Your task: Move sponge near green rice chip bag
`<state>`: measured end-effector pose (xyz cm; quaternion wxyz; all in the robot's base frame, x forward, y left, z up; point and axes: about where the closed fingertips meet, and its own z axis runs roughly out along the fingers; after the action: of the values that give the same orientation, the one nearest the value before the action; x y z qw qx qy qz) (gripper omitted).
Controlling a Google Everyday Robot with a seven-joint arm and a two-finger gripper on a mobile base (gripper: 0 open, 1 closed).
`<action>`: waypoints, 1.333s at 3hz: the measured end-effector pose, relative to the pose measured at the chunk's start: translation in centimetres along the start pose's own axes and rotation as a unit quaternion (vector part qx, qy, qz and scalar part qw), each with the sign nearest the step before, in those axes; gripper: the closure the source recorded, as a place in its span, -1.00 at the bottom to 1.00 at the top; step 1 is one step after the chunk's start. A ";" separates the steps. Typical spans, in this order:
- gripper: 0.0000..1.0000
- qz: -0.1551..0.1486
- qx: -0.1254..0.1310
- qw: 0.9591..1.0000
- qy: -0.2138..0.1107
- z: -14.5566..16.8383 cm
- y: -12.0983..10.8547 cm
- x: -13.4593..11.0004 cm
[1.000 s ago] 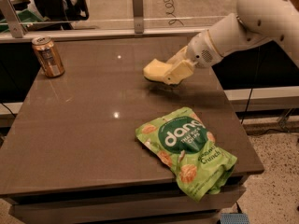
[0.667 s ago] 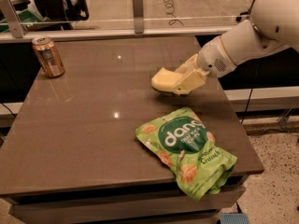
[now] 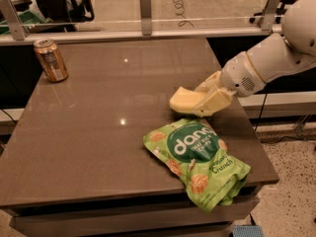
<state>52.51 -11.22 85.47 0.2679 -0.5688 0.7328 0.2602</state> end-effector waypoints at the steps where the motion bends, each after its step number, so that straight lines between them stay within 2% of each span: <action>1: 0.66 -0.007 -0.016 1.000 0.003 0.4 1.1 0.4; 2: 0.19 -0.013 -0.028 0.999 0.004 0.7 1.6 0.6; 4: -0.74 -0.017 -0.037 0.999 0.005 0.7 2.1 0.9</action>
Offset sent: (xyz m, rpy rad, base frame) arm -0.0222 0.0024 -0.0102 0.0020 0.0334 0.0822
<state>50.38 -10.97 84.49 0.2471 -0.5925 0.7140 0.2795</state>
